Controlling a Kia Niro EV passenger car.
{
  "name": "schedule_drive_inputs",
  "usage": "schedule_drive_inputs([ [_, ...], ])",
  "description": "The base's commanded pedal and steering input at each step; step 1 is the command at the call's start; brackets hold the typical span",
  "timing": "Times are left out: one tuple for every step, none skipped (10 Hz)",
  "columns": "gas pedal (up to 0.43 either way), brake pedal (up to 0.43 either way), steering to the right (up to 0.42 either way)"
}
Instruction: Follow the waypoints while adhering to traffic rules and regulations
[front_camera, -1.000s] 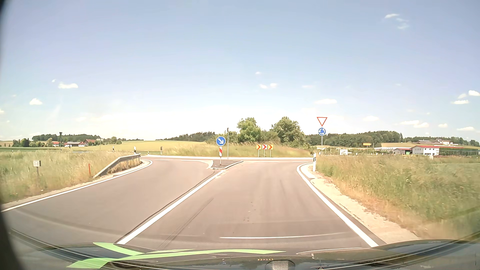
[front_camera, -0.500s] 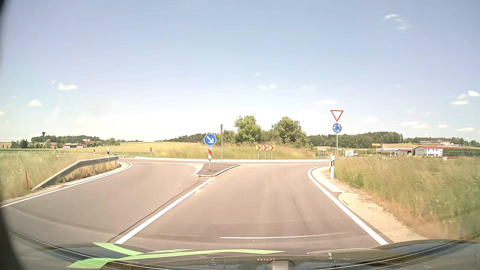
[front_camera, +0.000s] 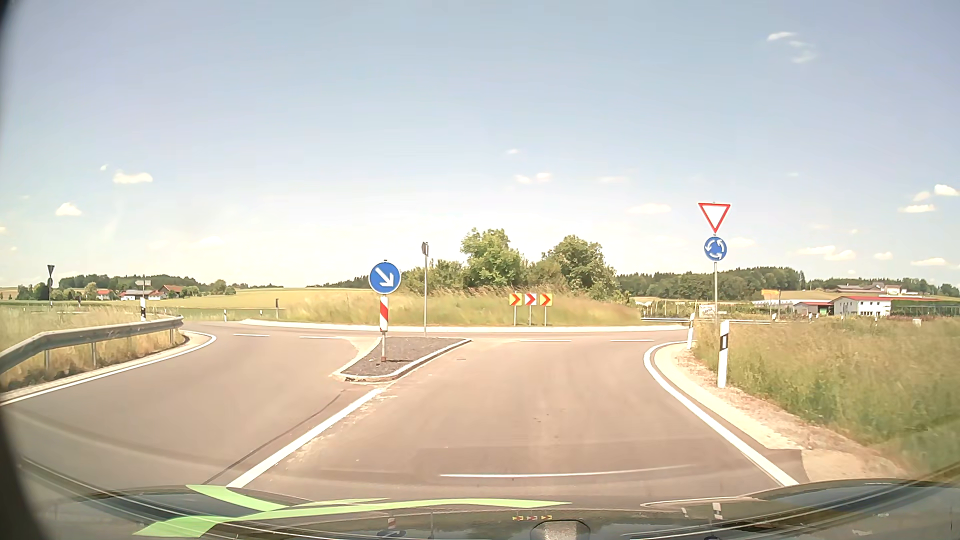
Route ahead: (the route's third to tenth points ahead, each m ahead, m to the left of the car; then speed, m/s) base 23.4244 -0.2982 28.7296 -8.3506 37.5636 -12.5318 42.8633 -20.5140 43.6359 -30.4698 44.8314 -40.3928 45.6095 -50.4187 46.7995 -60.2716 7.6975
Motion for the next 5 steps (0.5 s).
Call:
schedule_drive_inputs([
  [0.0, 0.152, 0.008],
  [0.0, 0.159, 0.011],
  [0.0, 0.159, 0.015],
  [0.0, 0.159, 0.02],
  [0.0, 0.152, 0.025],
])
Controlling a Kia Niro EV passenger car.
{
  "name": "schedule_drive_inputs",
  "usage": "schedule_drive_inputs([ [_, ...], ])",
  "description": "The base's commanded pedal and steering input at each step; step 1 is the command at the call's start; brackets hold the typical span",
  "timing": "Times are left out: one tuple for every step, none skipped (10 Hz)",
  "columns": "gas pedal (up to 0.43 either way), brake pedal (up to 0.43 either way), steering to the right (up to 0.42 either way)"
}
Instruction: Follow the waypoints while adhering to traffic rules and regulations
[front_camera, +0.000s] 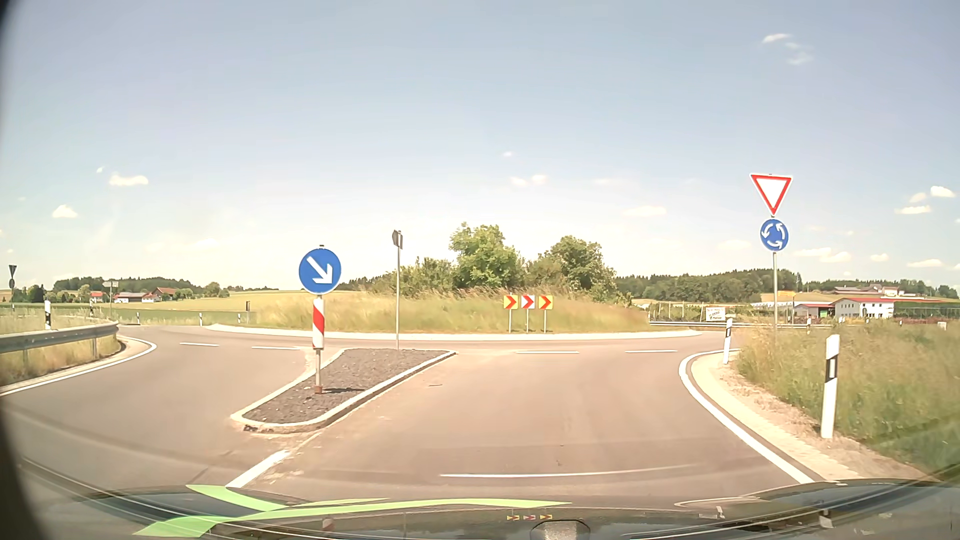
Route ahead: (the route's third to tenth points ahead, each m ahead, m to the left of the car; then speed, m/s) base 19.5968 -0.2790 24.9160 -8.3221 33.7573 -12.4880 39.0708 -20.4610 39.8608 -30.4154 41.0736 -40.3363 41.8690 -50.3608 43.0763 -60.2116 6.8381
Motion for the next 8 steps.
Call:
schedule_drive_inputs([
  [0.0, 0.152, 0.029],
  [0.0, 0.152, 0.038],
  [0.0, 0.152, 0.047],
  [0.0, 0.152, 0.055],
  [0.0, 0.085, 0.059],
  [0.0, 0.006, 0.06],
  [0.0, 0.0, 0.06],
  [0.0, 0.0, 0.062],
])
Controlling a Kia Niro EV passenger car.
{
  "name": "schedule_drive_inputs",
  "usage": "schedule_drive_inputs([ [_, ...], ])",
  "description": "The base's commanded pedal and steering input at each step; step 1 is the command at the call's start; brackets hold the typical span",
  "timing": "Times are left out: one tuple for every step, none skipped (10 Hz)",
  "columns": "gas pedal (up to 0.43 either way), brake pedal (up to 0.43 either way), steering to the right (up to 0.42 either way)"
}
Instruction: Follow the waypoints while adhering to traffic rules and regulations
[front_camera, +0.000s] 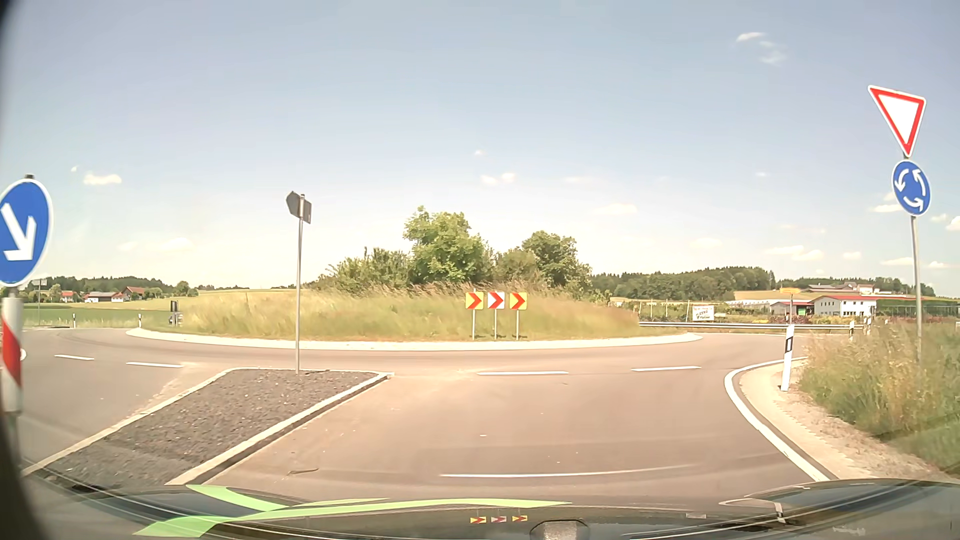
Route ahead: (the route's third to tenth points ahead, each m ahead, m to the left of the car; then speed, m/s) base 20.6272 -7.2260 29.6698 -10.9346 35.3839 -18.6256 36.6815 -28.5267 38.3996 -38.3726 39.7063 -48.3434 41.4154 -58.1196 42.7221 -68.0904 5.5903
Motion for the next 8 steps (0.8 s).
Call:
schedule_drive_inputs([
  [0.0, 0.0, 0.066],
  [0.0, 0.0, 0.068],
  [0.0, 0.0, 0.069],
  [0.0, 0.018, 0.07],
  [0.0, 0.165, 0.073],
  [0.0, 0.183, 0.077],
  [0.0, 0.207, 0.085],
  [0.0, 0.213, 0.092],
])
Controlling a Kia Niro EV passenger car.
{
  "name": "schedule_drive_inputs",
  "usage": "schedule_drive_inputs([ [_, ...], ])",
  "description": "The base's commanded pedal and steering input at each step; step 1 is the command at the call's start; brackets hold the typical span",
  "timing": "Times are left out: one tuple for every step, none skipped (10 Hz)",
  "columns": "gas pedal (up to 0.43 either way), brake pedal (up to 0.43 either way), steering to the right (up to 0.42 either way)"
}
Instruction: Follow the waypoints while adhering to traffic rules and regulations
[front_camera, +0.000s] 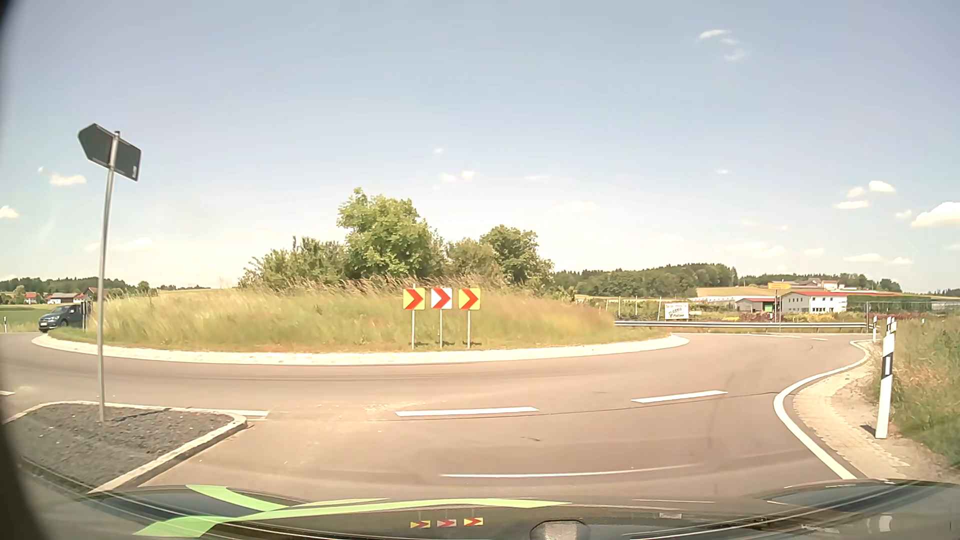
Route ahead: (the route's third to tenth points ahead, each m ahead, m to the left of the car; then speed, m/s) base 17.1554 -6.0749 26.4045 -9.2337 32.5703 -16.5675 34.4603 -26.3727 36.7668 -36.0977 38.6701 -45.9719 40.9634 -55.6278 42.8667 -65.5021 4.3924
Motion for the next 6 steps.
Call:
schedule_drive_inputs([
  [0.0, 0.22, 0.097],
  [0.0, 0.22, 0.103],
  [0.0, 0.22, 0.107],
  [0.0, 0.226, 0.109],
  [0.0, 0.226, 0.114],
  [0.0, 0.226, 0.119],
])
